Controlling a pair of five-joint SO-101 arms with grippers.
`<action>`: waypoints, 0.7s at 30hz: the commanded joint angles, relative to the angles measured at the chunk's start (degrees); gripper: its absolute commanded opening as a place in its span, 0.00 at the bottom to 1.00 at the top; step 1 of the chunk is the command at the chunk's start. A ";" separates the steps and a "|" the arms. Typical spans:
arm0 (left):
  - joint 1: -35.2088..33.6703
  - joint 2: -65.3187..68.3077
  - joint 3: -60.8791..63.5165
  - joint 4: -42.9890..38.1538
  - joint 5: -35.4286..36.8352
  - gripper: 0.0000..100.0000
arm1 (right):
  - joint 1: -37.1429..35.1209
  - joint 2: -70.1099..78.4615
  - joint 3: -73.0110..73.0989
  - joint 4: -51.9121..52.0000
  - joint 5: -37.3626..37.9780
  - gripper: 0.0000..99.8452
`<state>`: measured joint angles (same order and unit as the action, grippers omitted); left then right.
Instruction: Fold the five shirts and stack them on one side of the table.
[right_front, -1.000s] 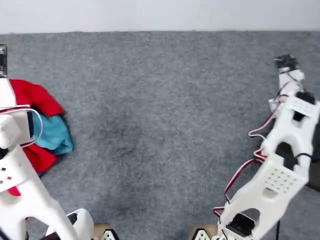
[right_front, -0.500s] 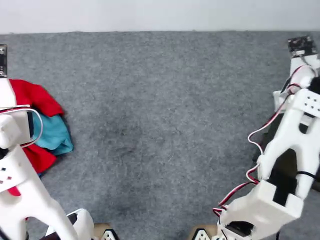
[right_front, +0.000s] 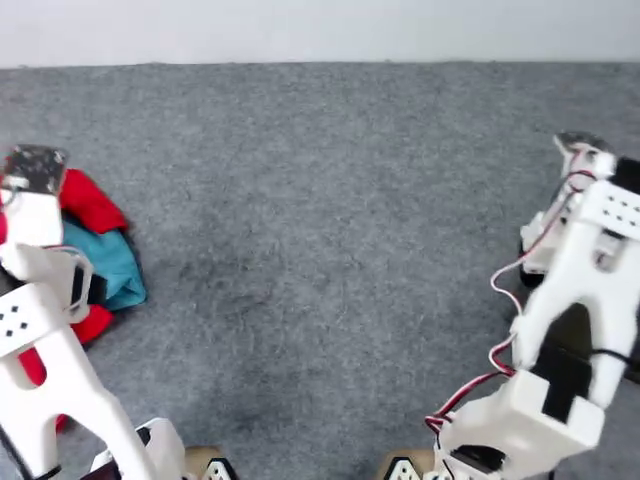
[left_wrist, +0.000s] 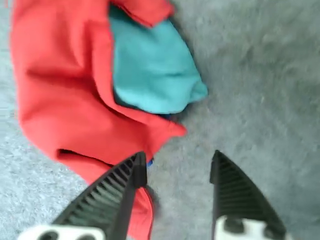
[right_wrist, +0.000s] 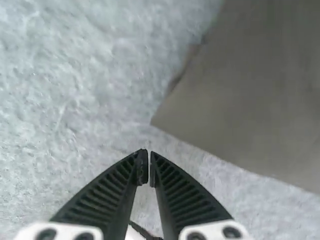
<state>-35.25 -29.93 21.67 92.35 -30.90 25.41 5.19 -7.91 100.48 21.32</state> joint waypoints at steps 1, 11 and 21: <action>-0.70 -0.70 4.70 -2.73 -5.27 0.22 | 2.42 -4.79 2.46 2.42 -0.26 0.01; -5.54 2.20 16.57 -17.67 -10.20 0.23 | 3.38 -12.53 10.02 2.42 -0.26 0.01; -4.57 18.73 16.40 -28.31 -4.92 0.22 | 3.30 -14.37 10.37 2.33 -0.35 0.01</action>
<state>-40.26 -13.76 38.55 67.03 -38.20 28.31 -6.51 2.64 100.48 21.32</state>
